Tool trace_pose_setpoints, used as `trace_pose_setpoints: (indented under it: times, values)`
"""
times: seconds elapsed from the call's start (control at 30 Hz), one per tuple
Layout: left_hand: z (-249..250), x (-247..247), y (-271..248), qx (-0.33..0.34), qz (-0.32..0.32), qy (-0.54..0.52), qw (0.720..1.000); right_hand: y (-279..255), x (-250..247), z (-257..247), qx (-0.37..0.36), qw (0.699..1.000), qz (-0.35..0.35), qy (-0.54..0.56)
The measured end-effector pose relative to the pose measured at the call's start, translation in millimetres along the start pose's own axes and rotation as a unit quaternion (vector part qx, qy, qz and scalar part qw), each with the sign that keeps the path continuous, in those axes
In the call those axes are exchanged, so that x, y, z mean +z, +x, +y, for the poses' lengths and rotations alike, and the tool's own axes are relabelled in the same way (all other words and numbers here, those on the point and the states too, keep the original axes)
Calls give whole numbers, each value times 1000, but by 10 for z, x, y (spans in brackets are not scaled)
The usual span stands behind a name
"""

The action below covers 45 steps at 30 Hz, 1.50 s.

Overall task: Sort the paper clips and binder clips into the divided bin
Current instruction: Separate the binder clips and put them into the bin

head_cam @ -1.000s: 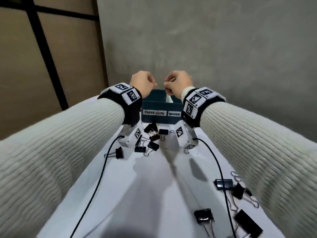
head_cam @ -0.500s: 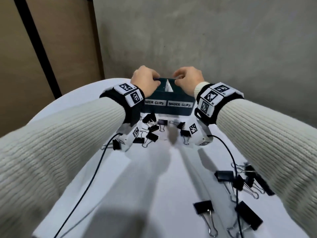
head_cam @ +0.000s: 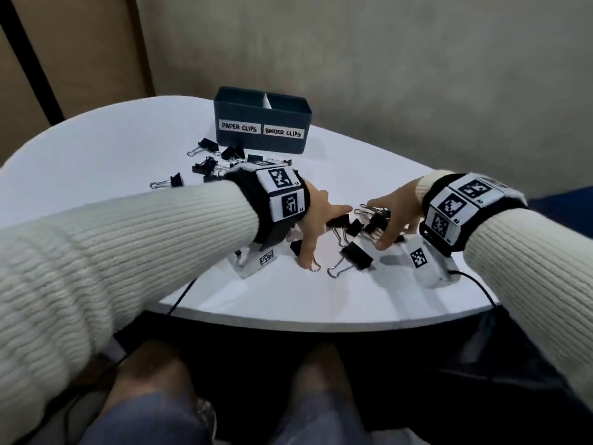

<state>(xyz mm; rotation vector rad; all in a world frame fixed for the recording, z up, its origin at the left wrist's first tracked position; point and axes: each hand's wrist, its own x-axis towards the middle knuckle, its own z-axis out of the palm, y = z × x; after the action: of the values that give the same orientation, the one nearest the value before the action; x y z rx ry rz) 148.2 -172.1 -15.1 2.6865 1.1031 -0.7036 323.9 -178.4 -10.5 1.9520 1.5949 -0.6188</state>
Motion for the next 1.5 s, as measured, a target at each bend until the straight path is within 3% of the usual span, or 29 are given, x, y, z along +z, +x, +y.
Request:
trace_pose_setpoints:
  times: [0.13, 0.27, 0.47, 0.63, 0.9, 1.27, 1.4, 1.5]
  values:
    - [20, 39, 41, 9, 13, -123, 992, -78, 176, -5, -23, 995, 88, 38]
    - [-29, 62, 115, 2, -5, -217, 976, -26, 238, -10, -33, 987, 115, 111]
    - [-80, 73, 77, -36, 54, -147, 987, 43, 199, -71, -46, 978, 136, 149]
    - [-167, 74, 48, -39, 38, -92, 994, 81, 109, -296, -56, 983, 133, 113]
    - [-563, 173, -109, -114, 45, -125, 985, 161, -85, -546, -93, 980, 117, 131]
    - [-1047, -117, -97, -98, 106, -210, 967, 349, -386, -605, -116, 954, 232, 149]
    - [-1165, -241, 2, -82, 123, -228, 962, 433, -458, -607, -135, 955, 120, 235]
    - [-1188, -263, 110, -74, 106, -228, 965, 474, -425, -659, -133, 967, 62, 209]
